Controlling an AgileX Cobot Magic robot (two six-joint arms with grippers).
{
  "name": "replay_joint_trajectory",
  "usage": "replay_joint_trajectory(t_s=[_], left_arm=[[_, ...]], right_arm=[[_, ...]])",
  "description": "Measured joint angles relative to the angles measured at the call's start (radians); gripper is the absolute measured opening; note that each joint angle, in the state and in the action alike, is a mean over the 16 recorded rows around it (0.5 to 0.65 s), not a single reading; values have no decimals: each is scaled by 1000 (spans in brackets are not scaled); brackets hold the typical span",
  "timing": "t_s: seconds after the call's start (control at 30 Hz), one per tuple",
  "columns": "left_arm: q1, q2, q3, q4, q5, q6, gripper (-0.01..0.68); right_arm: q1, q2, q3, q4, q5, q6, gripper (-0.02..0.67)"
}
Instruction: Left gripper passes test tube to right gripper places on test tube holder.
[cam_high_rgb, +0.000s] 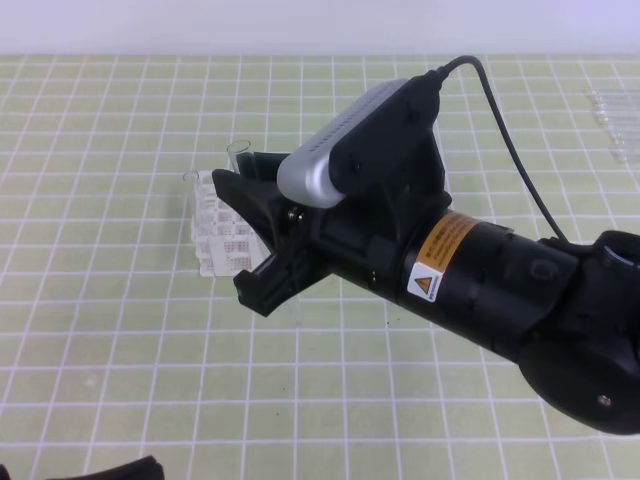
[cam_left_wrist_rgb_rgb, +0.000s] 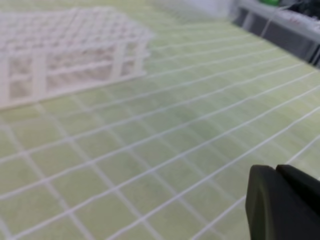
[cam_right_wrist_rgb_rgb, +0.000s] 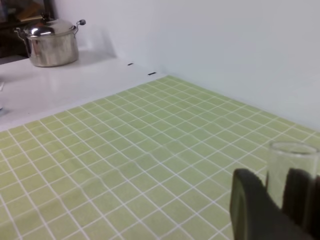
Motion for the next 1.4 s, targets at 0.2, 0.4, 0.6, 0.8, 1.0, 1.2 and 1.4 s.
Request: replay_joint_trajectory(t_s=[0.2, 0.4, 0.6, 0.8, 1.0, 1.2, 1.4], left_arm=[[0, 1, 29, 1, 22, -1, -2], [0, 3, 42, 6, 35, 0, -2], [0, 3, 42, 6, 40, 1, -2], [0, 3, 42, 6, 47, 2, -2], [0, 2, 41, 4, 51, 1, -2], [0, 2, 39, 1, 51, 0, -2], [0, 2, 39, 1, 51, 1, -2]], right_arm=[[0, 0, 0, 0, -4, -1, 97], [0, 0, 0, 0, -8, -1, 97], [0, 0, 0, 0, -8, -1, 97], [-20, -1, 0, 1, -4, 1, 97], [-89, -8, 0, 4, -4, 3, 97], [-180, -9, 0, 5, -60, 5, 97], [-238, 22, 0, 0, -206, 5, 97]])
